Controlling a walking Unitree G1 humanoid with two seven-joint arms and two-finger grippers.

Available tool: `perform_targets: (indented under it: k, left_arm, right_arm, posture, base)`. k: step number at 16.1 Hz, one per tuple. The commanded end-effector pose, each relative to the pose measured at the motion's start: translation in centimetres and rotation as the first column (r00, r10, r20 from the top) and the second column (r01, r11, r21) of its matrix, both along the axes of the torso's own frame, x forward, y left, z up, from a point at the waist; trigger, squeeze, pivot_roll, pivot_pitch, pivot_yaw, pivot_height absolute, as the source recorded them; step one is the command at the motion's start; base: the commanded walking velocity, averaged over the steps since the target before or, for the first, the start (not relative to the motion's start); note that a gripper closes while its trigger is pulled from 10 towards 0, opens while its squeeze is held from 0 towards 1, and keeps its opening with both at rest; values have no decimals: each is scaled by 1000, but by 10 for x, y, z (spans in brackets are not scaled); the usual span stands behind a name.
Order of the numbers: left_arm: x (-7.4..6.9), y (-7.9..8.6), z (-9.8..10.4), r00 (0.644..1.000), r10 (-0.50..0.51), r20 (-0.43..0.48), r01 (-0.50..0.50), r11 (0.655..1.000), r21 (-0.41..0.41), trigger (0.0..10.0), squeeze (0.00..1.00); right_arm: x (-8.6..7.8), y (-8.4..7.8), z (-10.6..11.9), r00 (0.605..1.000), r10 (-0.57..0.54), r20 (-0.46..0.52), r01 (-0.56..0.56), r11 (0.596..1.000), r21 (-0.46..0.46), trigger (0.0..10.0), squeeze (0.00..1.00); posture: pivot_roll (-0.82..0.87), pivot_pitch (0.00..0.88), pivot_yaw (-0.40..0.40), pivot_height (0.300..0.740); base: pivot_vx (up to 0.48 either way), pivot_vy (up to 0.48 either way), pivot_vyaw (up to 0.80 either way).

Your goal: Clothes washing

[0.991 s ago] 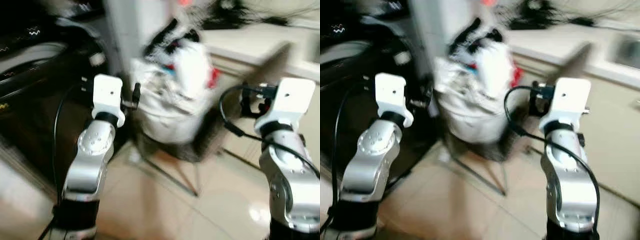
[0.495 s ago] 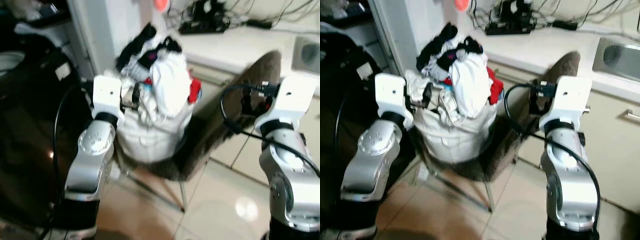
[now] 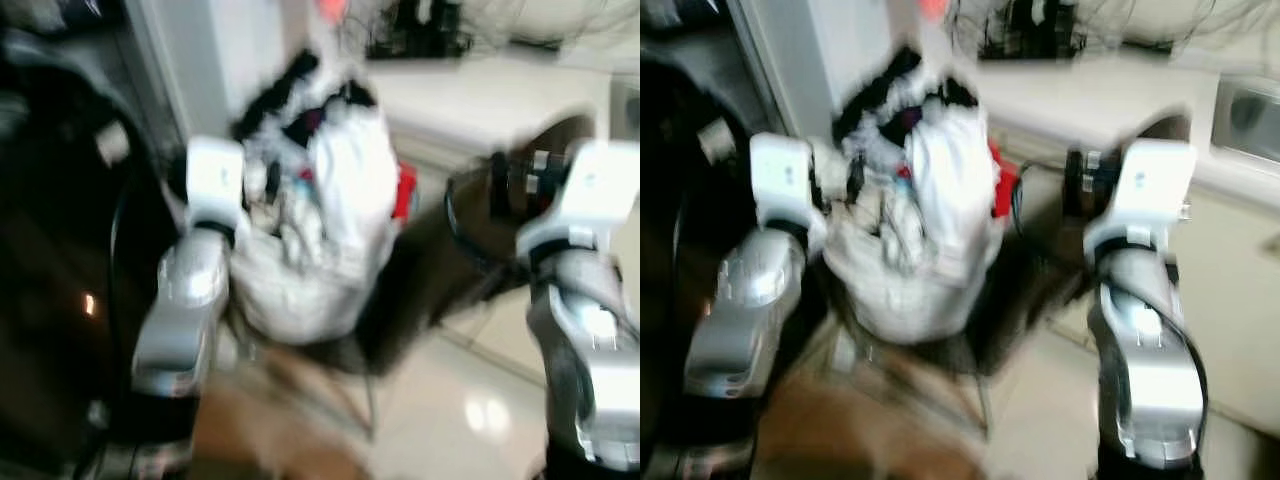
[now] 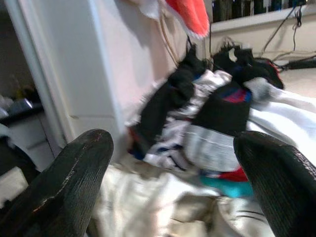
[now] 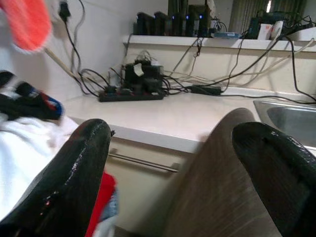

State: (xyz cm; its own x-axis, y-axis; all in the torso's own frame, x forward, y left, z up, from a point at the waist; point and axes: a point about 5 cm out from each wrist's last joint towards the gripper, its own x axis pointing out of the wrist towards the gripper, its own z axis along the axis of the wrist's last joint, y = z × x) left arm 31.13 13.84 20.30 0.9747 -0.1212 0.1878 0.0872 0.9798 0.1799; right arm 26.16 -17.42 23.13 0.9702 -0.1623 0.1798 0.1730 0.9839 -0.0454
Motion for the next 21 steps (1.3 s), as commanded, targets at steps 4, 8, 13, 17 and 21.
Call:
perform_targets:
  k: [4,8,13,17,21]
  left_arm:
    - [4,7,0,1000,18,5,-18,1000,17,10000,0]
    - [7,2,-5,1000,24,0,-24,1000,9,10000,0]
    - [-2,16,-37,994,104,-26,-105,994,-26,10000,0]
    - [-8,19,-34,998,63,15,-63,998,-14,10000,0]
    - [-6,13,-28,999,32,41,-32,999,3,10000,0]
  right_arm:
    - [0,1,-1,1000,-1,-8,1,1000,17,10000,0]
    - [2,4,-13,999,19,-37,-20,999,-26,10000,0]
    - [8,7,-62,983,129,-129,-149,977,-156,10000,0]
    - [11,9,-53,992,118,-51,-118,993,19,10000,0]
    - [10,13,-46,991,132,-34,-130,991,42,10000,0]
  posture:
    - [-48,0,15,740]
    - [-52,0,17,740]
    - [-30,0,-2,740]
    - [-9,0,-20,740]
    - [-20,0,-6,740]
  base:
    - [0,428,-800]
    - [0,54,-400]
    - [0,-192,0]
    - [70,0,0]
    - [453,0,-200]
